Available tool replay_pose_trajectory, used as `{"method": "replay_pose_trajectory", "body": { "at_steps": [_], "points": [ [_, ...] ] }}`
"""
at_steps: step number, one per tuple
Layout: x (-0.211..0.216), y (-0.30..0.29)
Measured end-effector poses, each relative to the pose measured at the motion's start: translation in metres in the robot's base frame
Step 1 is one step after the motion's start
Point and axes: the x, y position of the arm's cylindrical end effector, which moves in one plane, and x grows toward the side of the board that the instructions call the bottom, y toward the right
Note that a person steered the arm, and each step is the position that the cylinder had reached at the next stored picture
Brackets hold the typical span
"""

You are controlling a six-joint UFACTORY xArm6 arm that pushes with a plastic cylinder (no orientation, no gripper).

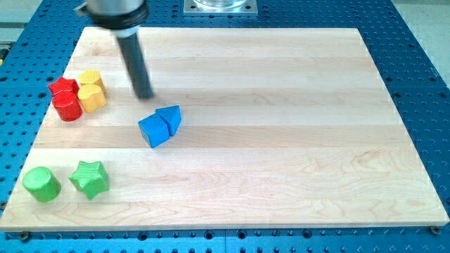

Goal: Nudge the red blocks

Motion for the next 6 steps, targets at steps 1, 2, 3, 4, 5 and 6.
{"method": "replay_pose_trajectory", "body": {
  "at_steps": [1,2,3,4,5,6],
  "points": [
    [-0.068,-0.037],
    [-0.084,-0.121],
    [-0.065,-0.175],
    [-0.043,-0.175],
    [-0.007,-0.17],
    [0.021,-0.164]
  ]
}}
